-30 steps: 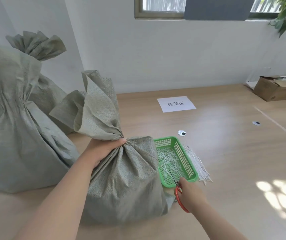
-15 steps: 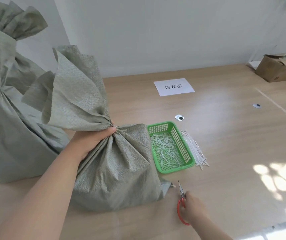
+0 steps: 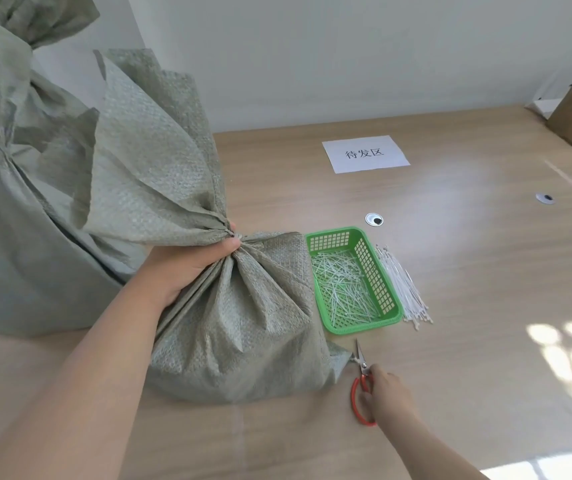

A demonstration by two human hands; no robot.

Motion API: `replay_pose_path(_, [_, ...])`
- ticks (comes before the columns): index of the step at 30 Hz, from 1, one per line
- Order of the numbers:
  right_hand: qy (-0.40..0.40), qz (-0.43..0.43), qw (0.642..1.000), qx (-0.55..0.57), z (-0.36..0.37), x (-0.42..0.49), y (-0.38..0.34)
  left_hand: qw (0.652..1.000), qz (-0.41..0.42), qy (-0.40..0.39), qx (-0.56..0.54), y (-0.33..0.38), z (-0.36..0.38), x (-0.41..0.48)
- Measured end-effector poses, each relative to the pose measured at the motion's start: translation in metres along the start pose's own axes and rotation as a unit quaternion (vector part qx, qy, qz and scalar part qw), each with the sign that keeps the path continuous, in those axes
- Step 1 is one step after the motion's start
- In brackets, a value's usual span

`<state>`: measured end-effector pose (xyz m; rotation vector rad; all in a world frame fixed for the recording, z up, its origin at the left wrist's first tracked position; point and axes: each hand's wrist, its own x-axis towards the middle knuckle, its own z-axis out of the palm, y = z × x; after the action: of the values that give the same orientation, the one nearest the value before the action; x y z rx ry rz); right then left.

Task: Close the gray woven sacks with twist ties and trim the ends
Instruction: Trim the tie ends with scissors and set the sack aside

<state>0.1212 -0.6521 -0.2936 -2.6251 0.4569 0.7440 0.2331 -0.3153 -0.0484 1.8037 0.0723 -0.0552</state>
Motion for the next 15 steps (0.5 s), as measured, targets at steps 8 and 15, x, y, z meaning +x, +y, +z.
replay_pose_path(8, [0.206,-0.13,0.942,0.232,-0.056,-0.025,-0.051,0.999,-0.034,0.0,-0.024,0.011,-0.008,-0.012])
replay_pose_path(15, [0.089,-0.435,0.826,0.348,-0.122,-0.094,-0.132,0.999,0.026,0.026,-0.009,0.013,-0.024,-0.019])
